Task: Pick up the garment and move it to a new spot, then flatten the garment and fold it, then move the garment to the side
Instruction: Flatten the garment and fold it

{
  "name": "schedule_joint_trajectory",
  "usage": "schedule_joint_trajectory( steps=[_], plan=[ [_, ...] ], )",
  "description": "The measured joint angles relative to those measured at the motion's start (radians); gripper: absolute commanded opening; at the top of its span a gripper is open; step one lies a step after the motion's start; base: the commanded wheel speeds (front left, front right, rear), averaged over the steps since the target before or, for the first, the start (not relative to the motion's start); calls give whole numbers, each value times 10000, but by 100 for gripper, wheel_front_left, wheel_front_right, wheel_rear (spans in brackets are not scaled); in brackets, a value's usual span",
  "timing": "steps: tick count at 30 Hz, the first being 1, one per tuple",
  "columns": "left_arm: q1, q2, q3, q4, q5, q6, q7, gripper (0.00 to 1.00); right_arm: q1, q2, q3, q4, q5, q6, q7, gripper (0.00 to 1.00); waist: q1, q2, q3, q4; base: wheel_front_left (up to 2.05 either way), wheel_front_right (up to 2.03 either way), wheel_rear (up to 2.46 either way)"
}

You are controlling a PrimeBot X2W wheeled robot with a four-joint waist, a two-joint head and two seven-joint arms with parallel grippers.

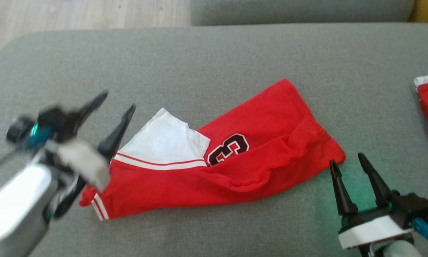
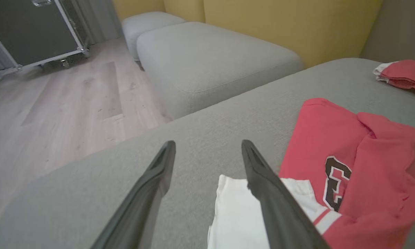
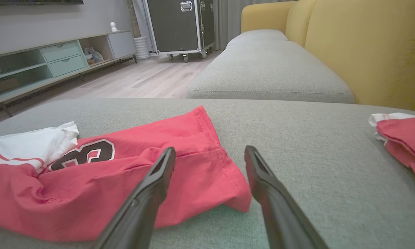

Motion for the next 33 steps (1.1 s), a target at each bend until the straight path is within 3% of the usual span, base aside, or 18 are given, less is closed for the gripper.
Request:
schedule_joint_trajectory(
  steps=[4, 8, 14, 23, 24, 26, 27, 33],
  plan=[
    [-1585, -771, -378, 1131, -270, -970, 1231, 100, -477, -171, 261, -4, 2, 0, 0, 100, 1, 0, 373, -124, 0, 0, 0],
    [-2489, -1381, -779, 2566, -765, -1471, 2380, 100, -997, -299, 399, -2, 2, 0, -2, 100, 1, 0, 677, -436, 0, 0, 0],
    [-3044, -1730, -1325, 4255, -1304, -1678, 3584, 100, -1127, -313, 546, 61, 15, 0, 0, 100, 1, 0, 1080, -990, 0, 0, 0],
    [-3126, -1753, -1833, 5455, -1563, -1739, 3653, 100, -1150, -311, 535, 73, 15, 0, -2, 100, 0, 0, 1438, -1563, 0, 0, 0],
    [-3175, -1749, -1873, 5463, -1613, -1739, 3630, 95, -1150, -311, 529, 73, 15, 0, -2, 100, -1, 0, 1451, -1588, 0, 0, 0],
    [-3287, -1743, -2021, 5455, -1693, -1739, 3567, 5, -1151, -309, 523, 73, 15, 0, -2, 100, 0, 0, 1464, -1608, 0, 0, 0],
    [-3328, -1737, -2148, 5425, -1695, -1741, 3450, 0, -1151, -309, 508, 73, 15, 0, 0, 100, 0, 0, 1458, -1601, 0, 0, 0],
    [-3537, -1524, -2671, 5129, -1586, -1812, 2537, 0, -1147, -301, 320, 127, 15, 0, 0, 100, 0, 0, 1290, -1377, 0, 0, 0]
  ],
)
